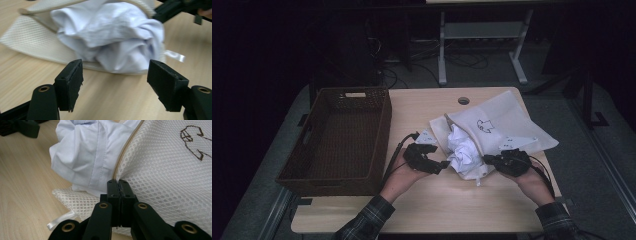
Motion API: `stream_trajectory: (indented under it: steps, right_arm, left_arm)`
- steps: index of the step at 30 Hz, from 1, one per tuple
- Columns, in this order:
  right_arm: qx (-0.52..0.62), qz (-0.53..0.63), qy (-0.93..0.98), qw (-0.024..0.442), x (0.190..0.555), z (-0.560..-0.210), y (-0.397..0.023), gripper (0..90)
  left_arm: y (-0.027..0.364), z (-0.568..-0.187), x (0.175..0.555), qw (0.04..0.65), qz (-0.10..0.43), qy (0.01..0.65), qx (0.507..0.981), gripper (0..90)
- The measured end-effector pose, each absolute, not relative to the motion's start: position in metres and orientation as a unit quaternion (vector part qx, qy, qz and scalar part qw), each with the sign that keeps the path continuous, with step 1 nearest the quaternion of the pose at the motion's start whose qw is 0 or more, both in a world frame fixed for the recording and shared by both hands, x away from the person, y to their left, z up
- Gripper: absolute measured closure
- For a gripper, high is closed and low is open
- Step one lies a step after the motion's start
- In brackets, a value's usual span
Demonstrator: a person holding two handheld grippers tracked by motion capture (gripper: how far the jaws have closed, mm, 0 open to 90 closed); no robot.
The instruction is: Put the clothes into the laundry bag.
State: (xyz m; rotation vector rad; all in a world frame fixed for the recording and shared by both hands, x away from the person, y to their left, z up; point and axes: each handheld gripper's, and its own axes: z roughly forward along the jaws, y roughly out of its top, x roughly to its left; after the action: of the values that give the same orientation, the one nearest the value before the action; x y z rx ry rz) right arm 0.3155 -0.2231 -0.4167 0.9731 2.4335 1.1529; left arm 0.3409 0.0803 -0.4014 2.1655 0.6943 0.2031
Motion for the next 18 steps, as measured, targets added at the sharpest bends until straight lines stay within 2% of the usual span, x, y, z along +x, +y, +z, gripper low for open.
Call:
stream_trajectory:
  steps: [6, 18]
  right_arm:
    - [0.342, 0.395, 0.842, 0.133, 0.314, -0.419, -0.227, 88.1]
    - [0.352, 0.386, 0.842, 0.133, 0.314, -0.421, -0.239, 88.0]
  left_arm:
    - [0.086, -0.407, 0.353, 0.407, 0.097, 0.306, 0.855, 25.3]
    - [0.089, -0.417, 0.381, 0.402, 0.103, 0.342, 0.843, 24.7]
